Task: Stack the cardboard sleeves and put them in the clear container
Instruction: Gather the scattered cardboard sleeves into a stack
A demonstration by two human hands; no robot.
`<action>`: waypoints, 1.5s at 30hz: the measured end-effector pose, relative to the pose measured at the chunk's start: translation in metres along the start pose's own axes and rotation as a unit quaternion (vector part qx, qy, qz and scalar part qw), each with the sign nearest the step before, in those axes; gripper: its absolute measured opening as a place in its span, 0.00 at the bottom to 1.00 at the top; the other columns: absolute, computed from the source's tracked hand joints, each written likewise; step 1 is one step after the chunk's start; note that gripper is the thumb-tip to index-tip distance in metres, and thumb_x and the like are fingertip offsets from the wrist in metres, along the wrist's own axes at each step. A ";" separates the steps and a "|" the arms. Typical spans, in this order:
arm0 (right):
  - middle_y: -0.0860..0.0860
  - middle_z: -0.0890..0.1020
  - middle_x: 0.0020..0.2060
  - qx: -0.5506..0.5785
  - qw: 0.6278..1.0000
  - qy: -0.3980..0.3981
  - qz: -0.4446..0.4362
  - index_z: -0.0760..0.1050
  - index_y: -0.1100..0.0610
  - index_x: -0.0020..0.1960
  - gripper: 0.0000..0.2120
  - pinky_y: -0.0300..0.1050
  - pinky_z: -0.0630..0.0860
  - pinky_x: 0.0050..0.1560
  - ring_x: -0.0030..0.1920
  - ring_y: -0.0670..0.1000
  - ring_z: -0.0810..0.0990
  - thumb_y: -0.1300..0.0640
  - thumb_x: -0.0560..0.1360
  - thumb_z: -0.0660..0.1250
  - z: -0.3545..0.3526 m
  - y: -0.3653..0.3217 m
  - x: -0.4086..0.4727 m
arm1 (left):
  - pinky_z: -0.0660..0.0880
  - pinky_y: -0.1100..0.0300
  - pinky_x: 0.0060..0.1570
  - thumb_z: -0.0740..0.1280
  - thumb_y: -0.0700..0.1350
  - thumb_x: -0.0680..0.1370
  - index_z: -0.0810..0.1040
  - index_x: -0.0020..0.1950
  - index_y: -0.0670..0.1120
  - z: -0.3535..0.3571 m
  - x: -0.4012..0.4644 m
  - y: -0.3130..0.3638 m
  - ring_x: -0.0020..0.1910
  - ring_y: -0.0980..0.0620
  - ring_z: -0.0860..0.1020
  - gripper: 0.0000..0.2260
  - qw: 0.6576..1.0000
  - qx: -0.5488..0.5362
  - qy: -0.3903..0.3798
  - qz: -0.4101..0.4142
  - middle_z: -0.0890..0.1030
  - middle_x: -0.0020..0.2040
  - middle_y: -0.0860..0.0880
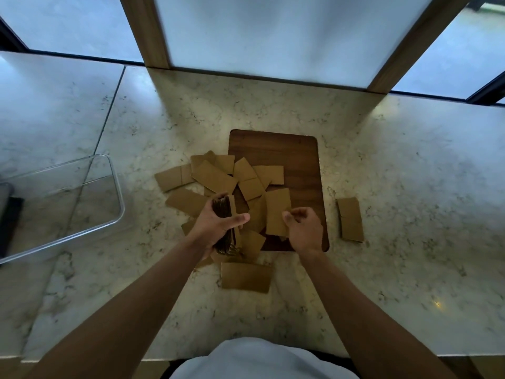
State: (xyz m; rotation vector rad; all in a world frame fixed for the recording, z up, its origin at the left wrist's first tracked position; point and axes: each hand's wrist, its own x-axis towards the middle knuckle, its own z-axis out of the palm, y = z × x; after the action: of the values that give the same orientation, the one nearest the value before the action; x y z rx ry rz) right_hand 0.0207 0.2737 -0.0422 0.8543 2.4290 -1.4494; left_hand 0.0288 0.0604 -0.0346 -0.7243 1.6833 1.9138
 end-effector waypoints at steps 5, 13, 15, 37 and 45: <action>0.52 0.84 0.55 0.022 0.975 -0.221 -0.003 0.74 0.56 0.62 0.14 0.42 0.80 0.45 0.51 0.49 0.84 0.51 0.79 0.69 0.015 -0.008 -0.005 | 0.84 0.44 0.53 0.83 0.45 0.68 0.71 0.71 0.51 0.022 0.012 0.001 0.56 0.42 0.84 0.35 0.999 -0.015 -0.004 -0.030 0.83 0.60 0.43; 0.58 0.68 0.65 -0.402 0.905 -0.039 -0.132 0.68 0.55 0.70 0.31 0.53 0.69 0.64 0.65 0.60 0.68 0.39 0.74 0.70 0.006 0.013 0.025 | 0.81 0.35 0.56 0.73 0.38 0.72 0.72 0.63 0.48 0.009 0.022 0.007 0.56 0.33 0.83 0.21 0.996 -0.035 0.005 -0.079 0.82 0.57 0.36; 0.55 0.71 0.61 -0.312 0.940 -0.041 -0.128 0.71 0.54 0.62 0.24 0.51 0.72 0.61 0.61 0.57 0.71 0.47 0.72 0.75 0.002 0.013 0.029 | 0.81 0.38 0.54 0.72 0.37 0.73 0.70 0.66 0.49 0.009 0.021 0.009 0.55 0.35 0.82 0.24 0.997 -0.029 0.003 -0.065 0.81 0.57 0.37; 0.52 0.79 0.59 0.044 0.935 -0.283 -0.208 0.82 0.61 0.41 0.11 0.46 0.79 0.60 0.60 0.44 0.79 0.74 0.75 0.66 -0.020 -0.051 0.020 | 0.84 0.46 0.49 0.74 0.53 0.74 0.78 0.64 0.40 0.000 0.001 0.020 0.45 0.39 0.85 0.24 0.973 -0.137 -0.133 -0.127 0.87 0.48 0.37; 0.49 0.78 0.55 0.105 0.936 -0.310 -0.132 0.83 0.63 0.41 0.19 0.36 0.78 0.48 0.56 0.47 0.79 0.74 0.79 0.56 0.007 -0.059 0.006 | 0.85 0.44 0.44 0.76 0.45 0.73 0.74 0.69 0.45 -0.005 0.006 0.021 0.50 0.37 0.87 0.26 0.973 -0.167 -0.125 -0.095 0.86 0.56 0.37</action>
State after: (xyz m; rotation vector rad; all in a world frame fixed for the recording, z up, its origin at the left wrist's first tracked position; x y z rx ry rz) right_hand -0.0180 0.2487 -0.0045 0.0553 1.9742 -1.7584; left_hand 0.0109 0.0525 -0.0234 -0.7030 1.1120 2.0726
